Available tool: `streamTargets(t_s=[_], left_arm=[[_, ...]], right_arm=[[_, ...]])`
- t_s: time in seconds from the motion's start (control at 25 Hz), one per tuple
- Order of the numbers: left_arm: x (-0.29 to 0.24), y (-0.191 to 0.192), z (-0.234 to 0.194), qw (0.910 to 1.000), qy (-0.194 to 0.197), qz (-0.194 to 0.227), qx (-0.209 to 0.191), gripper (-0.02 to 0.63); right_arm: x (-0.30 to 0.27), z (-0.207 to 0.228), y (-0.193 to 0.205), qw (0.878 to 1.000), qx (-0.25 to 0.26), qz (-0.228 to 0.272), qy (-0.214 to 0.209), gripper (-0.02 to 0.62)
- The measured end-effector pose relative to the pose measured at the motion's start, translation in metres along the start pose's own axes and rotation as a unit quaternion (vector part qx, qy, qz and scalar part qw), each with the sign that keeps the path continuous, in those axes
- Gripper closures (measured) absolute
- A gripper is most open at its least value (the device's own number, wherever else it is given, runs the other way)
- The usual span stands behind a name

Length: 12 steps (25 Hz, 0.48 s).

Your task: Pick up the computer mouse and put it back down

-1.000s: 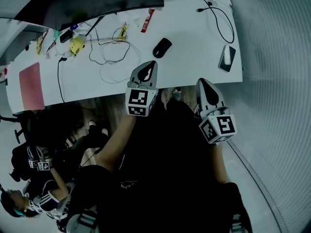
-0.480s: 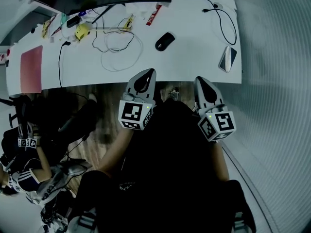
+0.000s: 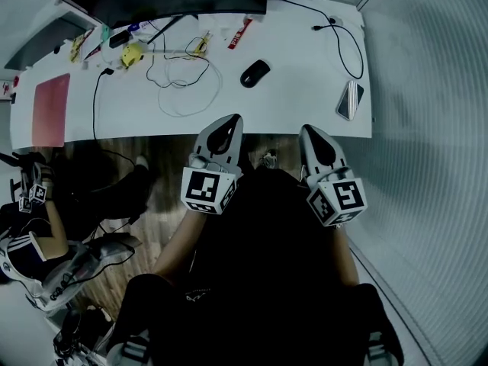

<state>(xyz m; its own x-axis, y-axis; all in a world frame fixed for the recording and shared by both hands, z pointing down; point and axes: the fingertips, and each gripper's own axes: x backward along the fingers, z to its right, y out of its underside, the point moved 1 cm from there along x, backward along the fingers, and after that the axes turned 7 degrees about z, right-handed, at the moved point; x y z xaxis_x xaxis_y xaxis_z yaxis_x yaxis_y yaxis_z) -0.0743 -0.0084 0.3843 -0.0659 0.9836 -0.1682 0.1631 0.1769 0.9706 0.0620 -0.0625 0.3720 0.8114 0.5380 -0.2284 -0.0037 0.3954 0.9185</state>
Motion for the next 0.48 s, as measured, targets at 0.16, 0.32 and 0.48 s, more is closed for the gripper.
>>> streamTargets(t_s=[0.16,0.32,0.48], left_arm=[[0.002,-0.030,0.009,0.9996,-0.006,0.026,-0.013,0.598],[0.007,-0.061,0.016,0.9985,-0.009,0.051,-0.017,0.600],[0.010,-0.094,0.024,0.9964,0.003,0.079,-0.028,0.600]], right_arm=[[0.012,-0.003,-0.033,0.999,0.015,0.028,0.001,0.597],[0.025,-0.005,-0.070,0.998,0.029,0.059,-0.004,0.597],[0.035,-0.013,-0.110,0.995,0.043,0.086,-0.032,0.597]])
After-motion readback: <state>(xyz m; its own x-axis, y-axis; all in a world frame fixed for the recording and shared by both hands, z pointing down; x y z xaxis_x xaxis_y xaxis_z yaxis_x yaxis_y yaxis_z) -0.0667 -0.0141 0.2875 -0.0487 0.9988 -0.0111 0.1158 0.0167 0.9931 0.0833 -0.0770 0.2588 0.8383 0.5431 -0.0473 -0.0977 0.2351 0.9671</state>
